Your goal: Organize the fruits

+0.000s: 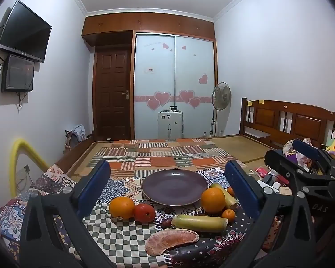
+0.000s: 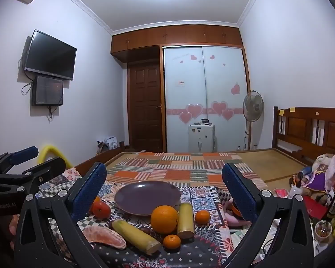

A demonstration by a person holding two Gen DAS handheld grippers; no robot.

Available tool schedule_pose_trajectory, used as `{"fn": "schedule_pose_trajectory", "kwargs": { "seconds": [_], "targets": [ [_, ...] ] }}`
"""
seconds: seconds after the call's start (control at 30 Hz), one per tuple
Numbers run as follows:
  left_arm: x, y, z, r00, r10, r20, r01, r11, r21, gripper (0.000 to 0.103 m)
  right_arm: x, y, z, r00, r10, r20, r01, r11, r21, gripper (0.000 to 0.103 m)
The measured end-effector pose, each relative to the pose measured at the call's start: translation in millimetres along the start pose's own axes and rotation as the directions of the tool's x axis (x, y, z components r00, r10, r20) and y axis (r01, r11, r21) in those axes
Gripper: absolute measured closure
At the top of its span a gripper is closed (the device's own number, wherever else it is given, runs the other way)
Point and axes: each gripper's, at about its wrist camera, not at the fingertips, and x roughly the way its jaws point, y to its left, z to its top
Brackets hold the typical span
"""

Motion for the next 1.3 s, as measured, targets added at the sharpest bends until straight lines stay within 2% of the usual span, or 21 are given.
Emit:
{"fn": "schedule_pose_trajectory", "kwargs": {
  "seconds": [0.47,1.3],
  "targets": [
    [-0.3,6.2,-1.3,0.999,0.02,0.027,-0.019,1.0,-0.019,0.0,-3.3,5.7,0.0,1.0,-0.002,0.005,0.002,1.0,-0.006,0.0],
    [-2.0,7.4,1.2,0.999,0.02,0.026,-0.02,1.0,-0.02,0.0,-4.2,4.8,2.1,1.0,0.006,0.004,-0.006,1.0,0.0,0.0]
  ]
}}
